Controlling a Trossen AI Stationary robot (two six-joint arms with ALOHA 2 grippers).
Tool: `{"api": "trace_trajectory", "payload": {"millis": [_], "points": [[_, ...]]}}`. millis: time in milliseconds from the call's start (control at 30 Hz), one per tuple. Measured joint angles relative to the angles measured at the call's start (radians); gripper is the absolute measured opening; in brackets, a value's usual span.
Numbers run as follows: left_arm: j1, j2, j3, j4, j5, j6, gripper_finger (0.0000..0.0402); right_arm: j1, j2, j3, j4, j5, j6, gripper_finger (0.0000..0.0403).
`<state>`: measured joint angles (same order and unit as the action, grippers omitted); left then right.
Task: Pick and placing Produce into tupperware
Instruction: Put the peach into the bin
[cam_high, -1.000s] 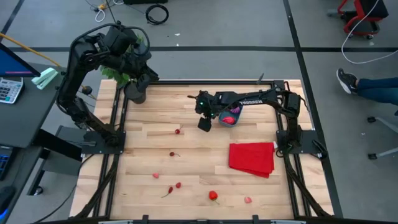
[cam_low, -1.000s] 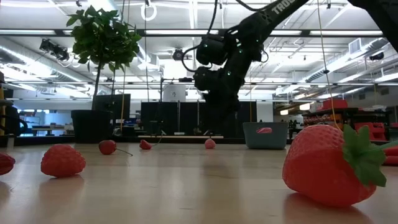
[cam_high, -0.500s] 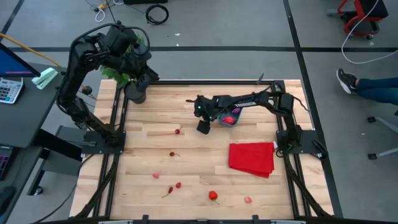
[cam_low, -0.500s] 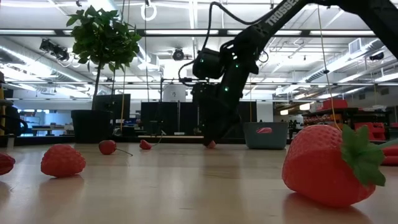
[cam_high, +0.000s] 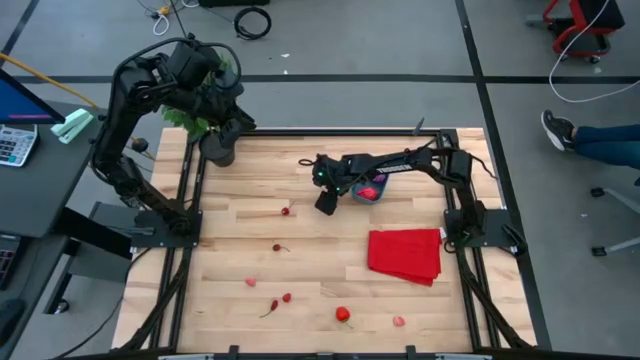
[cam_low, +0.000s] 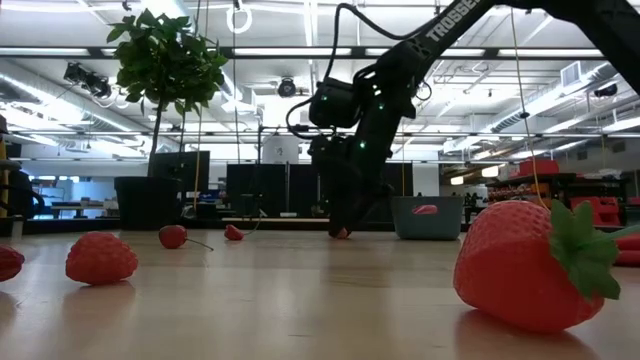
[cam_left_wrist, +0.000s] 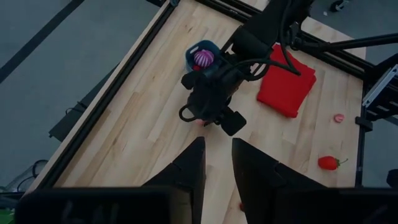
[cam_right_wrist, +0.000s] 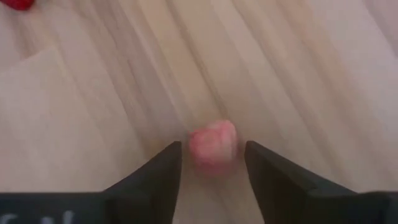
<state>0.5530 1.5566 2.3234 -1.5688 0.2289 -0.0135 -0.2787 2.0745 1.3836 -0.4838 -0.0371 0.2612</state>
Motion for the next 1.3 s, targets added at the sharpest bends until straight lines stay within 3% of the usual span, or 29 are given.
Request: {"api": "trace_trajectory", "payload": {"millis": [300, 500, 633, 867, 1000, 1300], "points": [[0.0, 0.0, 0.0, 0.0, 0.0, 0.0, 0.0078, 0.0, -0.087, -0.001, -0.008, -0.021, 0.051, 0.0094], [0.0, 0.0, 0.0, 0.001, 0.0, 0.002, 0.0086, -0.009, -0.186, 0.0, 0.002, -0.026, 0.008, 0.0067], [0.0, 0.0, 0.0, 0.0, 0.0, 0.002, 0.0089, -0.009, -0.182, 0.0, -0.002, -0.067, 0.031, 0.0092], [0.0, 0.0, 0.0, 0.001, 0.0, 0.0, 0.008, 0.016, -0.093, 0.0, 0.003, -0.066, 0.003, 0.0186], [0.0, 0.0, 0.0, 0.001, 0.0, 0.0, 0.0078, 0.027, -0.059, 0.0, 0.011, -0.003, -0.001, 0.0227], [0.0, 0.0, 0.0, 0.001, 0.0, 0.0, 0.0087, 0.012, -0.057, 0.0, 0.022, 0.07, -0.002, 0.0242]]}}
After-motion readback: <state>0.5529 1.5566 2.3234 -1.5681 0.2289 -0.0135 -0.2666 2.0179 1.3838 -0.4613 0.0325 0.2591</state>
